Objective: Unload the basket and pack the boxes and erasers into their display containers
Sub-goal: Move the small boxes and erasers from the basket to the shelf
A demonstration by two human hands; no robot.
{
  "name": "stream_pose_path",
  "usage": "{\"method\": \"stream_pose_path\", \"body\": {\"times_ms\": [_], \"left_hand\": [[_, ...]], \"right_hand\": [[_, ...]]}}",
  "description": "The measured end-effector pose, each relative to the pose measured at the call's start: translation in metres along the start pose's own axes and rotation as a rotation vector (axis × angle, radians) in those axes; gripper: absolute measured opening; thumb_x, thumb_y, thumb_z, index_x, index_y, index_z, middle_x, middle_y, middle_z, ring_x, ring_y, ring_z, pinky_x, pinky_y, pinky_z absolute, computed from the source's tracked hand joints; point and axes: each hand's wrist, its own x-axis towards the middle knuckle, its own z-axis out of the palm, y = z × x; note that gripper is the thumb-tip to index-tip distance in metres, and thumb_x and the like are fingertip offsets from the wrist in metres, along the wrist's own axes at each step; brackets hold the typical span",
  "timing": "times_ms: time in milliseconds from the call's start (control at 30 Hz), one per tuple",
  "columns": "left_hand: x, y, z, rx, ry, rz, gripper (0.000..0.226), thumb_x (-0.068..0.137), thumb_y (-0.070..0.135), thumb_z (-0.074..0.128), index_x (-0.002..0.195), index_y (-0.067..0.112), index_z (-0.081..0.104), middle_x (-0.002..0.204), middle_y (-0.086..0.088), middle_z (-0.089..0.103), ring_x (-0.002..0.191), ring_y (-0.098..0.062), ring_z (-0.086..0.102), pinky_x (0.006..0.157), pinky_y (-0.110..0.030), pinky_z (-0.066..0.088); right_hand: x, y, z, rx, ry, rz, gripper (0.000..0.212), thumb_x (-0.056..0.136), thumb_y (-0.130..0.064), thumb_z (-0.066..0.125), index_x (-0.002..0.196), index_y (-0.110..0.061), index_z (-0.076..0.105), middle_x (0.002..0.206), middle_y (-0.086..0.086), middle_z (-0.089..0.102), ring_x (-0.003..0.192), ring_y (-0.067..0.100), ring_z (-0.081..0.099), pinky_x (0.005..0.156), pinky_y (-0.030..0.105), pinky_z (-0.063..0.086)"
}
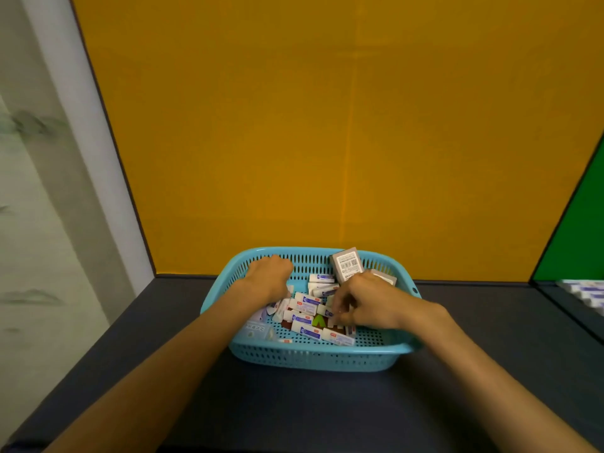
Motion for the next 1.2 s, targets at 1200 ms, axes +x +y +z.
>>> {"method": "stream_pose_path", "body": {"times_ms": [1200], "left_hand": [[-0.085,0.072,-0.056,-1.141,0.152,0.344,0.031,0.079,0.029,0.083,0.107,0.029,0.069,0.100,0.008,0.067,0.086,-0.011,0.067,0.076,-0.033,0.060]], "right_hand": [[-0.118,-0.014,-0.029,0.170,0.373,0.272,0.018,0.080,-0.019,0.070,0.097,-0.024,0.073,0.088,-0.009,0.071,0.077,0.007,0.064,0.068,0.029,0.053]]}}
